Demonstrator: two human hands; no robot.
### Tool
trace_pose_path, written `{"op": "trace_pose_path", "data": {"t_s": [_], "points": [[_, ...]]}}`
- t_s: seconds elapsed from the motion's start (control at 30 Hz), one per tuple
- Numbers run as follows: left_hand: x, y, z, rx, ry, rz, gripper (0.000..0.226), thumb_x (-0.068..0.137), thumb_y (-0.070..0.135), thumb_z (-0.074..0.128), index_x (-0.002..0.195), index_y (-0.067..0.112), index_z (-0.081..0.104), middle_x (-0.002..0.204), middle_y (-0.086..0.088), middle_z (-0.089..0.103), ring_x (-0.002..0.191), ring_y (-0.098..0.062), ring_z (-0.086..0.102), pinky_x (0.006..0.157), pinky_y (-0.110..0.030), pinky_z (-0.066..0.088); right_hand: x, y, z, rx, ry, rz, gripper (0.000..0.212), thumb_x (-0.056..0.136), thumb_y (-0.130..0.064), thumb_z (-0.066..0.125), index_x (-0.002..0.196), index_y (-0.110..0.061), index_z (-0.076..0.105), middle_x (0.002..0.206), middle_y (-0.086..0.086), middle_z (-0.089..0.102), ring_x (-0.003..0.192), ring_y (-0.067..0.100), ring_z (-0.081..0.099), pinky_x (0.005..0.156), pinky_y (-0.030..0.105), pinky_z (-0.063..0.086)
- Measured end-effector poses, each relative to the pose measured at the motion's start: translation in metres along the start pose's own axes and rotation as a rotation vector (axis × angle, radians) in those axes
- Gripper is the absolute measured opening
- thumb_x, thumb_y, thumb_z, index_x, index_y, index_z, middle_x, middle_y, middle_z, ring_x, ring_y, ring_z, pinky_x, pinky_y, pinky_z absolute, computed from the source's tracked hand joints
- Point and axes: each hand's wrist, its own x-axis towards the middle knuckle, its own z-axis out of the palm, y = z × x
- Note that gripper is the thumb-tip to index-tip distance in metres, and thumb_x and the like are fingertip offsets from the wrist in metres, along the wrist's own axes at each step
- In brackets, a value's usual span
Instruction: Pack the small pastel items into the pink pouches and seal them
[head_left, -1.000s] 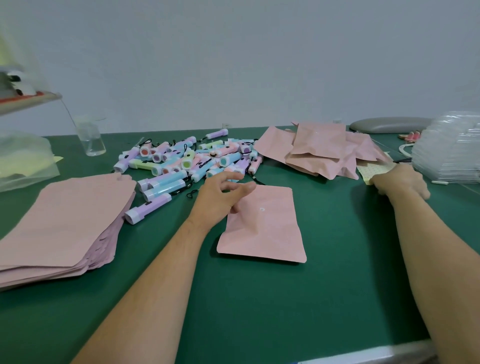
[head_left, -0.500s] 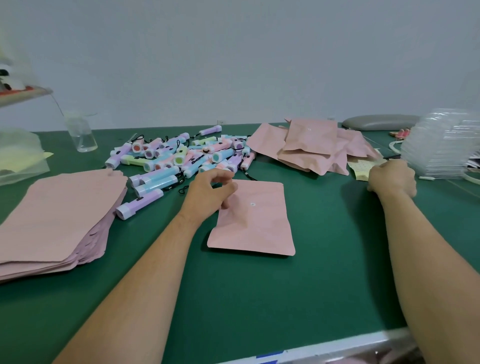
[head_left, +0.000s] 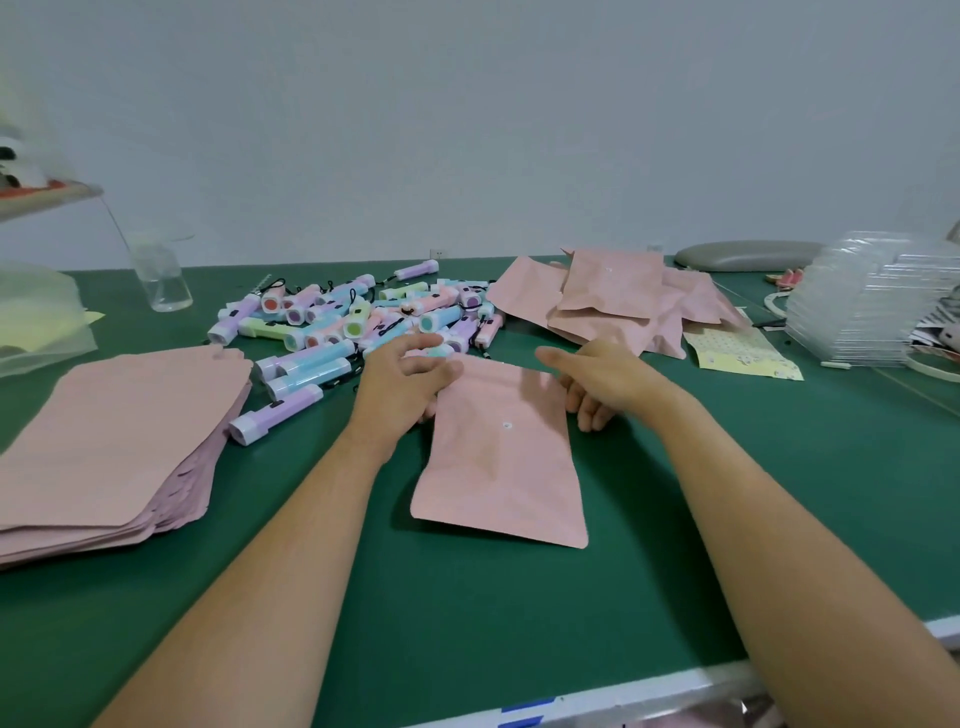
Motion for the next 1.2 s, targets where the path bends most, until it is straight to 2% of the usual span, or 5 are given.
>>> {"op": "trace_pose_path", "data": {"t_s": [0.27, 0.5, 0.7, 0.9, 1.2], "points": [[0.003, 0.003, -0.005, -0.194, 0.000, -0.054, 0.042, 0.084, 0.024, 0.090, 0.121, 0.023, 0.071, 0.099, -0.003, 0.082, 0.045, -0.013, 0.029, 0.043, -0.021, 0.034, -0.001, 0.009, -0.008, 0.178, -0.108, -0.263, 0.043, 0.093, -0.050, 0.071, 0.092, -0.007, 0.067, 0.077, 0.003, 0.060, 0.070, 0.019, 0.056, 0.063, 0.034, 0.046], [-0.003, 0.003, 0.006, 0.021, -0.037, 0.075, 0.016, 0.091, 0.024, 0.082, 0.107, 0.022, 0.082, 0.104, 0.006, 0.080, 0.094, -0.010, 0.074, 0.084, -0.019, 0.057, 0.001, 0.003, 0.011, 0.177, -0.037, -0.461, 0.046, 0.092, -0.045, 0.075, 0.074, -0.004, 0.061, 0.060, 0.000, 0.049, 0.052, 0.013, 0.040, 0.047, 0.020, 0.035], [-0.009, 0.008, 0.000, -0.046, -0.213, 0.077, 0.014, 0.087, 0.033, 0.085, 0.100, 0.028, 0.083, 0.103, -0.003, 0.082, 0.093, -0.023, 0.079, 0.076, -0.031, 0.064, -0.003, -0.002, 0.012, 0.149, -0.034, -0.488, 0.048, 0.094, -0.044, 0.074, 0.076, -0.001, 0.062, 0.060, 0.004, 0.051, 0.053, 0.015, 0.039, 0.049, 0.019, 0.034], [-0.006, 0.009, -0.002, 0.116, -0.195, 0.033, 0.097, 0.071, 0.047, 0.096, 0.153, 0.043, 0.045, 0.155, 0.000, 0.054, 0.131, -0.030, 0.062, 0.111, -0.052, 0.050, -0.012, -0.003, -0.005, 0.132, -0.309, -0.339, 0.029, 0.097, -0.029, 0.069, 0.075, -0.011, 0.072, 0.070, 0.009, 0.062, 0.059, 0.025, 0.051, 0.054, 0.028, 0.043], [0.006, 0.014, -0.009, -0.480, -0.045, -0.291, 0.048, 0.101, 0.062, 0.056, 0.121, 0.023, 0.073, 0.101, -0.002, 0.082, 0.088, -0.020, 0.078, 0.091, -0.042, 0.059, -0.004, -0.002, -0.031, 0.371, 0.025, -0.417, 0.024, 0.100, -0.031, 0.068, 0.083, -0.014, 0.074, 0.057, -0.001, 0.045, 0.050, 0.012, 0.033, 0.047, 0.021, 0.027]]}}
